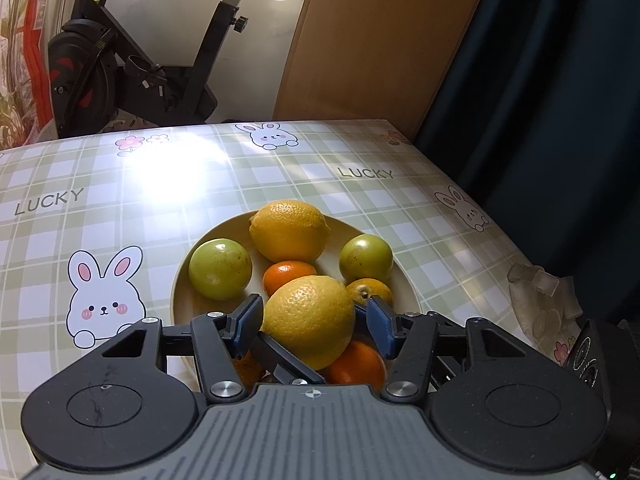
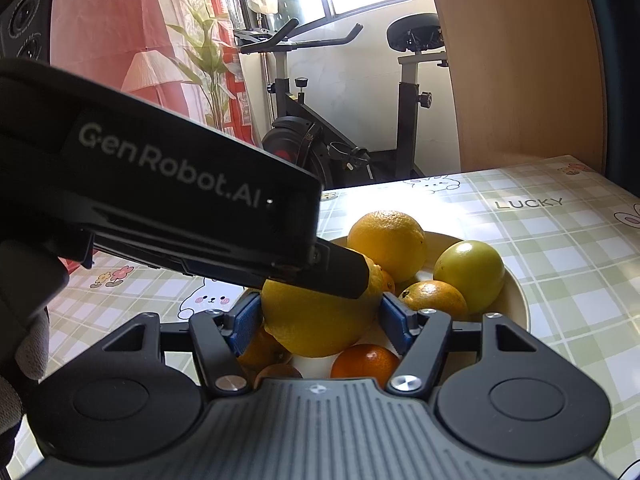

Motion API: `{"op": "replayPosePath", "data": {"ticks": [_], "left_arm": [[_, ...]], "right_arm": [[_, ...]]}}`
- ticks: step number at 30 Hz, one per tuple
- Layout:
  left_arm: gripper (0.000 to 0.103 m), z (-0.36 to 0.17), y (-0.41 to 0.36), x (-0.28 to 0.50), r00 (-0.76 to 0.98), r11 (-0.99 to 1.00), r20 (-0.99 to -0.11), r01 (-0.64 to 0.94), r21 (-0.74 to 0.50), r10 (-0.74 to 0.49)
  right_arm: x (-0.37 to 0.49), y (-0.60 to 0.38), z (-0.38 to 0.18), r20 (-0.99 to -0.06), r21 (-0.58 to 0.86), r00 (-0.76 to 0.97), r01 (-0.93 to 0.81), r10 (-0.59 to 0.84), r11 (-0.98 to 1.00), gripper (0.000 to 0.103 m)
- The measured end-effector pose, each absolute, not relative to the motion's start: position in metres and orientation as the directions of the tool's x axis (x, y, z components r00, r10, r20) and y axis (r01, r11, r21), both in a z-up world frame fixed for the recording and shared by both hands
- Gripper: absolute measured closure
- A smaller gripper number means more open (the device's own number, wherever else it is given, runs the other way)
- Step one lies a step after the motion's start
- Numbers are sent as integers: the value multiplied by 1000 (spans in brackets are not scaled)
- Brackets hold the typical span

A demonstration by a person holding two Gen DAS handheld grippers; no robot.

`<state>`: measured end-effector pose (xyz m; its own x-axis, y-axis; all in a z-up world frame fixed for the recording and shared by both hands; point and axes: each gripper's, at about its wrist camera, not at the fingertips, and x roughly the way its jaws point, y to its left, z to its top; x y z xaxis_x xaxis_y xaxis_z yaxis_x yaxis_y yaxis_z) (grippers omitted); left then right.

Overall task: Organize fruits
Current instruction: 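Carry the large yellow orange onto the plate and open the left gripper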

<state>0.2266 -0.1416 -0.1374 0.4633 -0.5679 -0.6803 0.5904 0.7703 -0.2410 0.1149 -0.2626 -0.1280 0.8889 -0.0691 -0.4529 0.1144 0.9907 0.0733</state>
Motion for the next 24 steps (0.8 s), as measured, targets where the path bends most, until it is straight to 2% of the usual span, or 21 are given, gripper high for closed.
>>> {"op": "replayPosePath", "data": {"ticks": [15, 24], "left_arm": [[43, -136, -128, 222, 499, 793, -662, 553, -255, -560], [39, -118, -98, 213, 591, 840, -613, 478, -257, -524]], "right_arm": [[114, -265, -130, -471, 74, 879, 131, -82, 989, 35], [114, -268, -132, -479, 84, 874, 137, -81, 987, 36]]}}
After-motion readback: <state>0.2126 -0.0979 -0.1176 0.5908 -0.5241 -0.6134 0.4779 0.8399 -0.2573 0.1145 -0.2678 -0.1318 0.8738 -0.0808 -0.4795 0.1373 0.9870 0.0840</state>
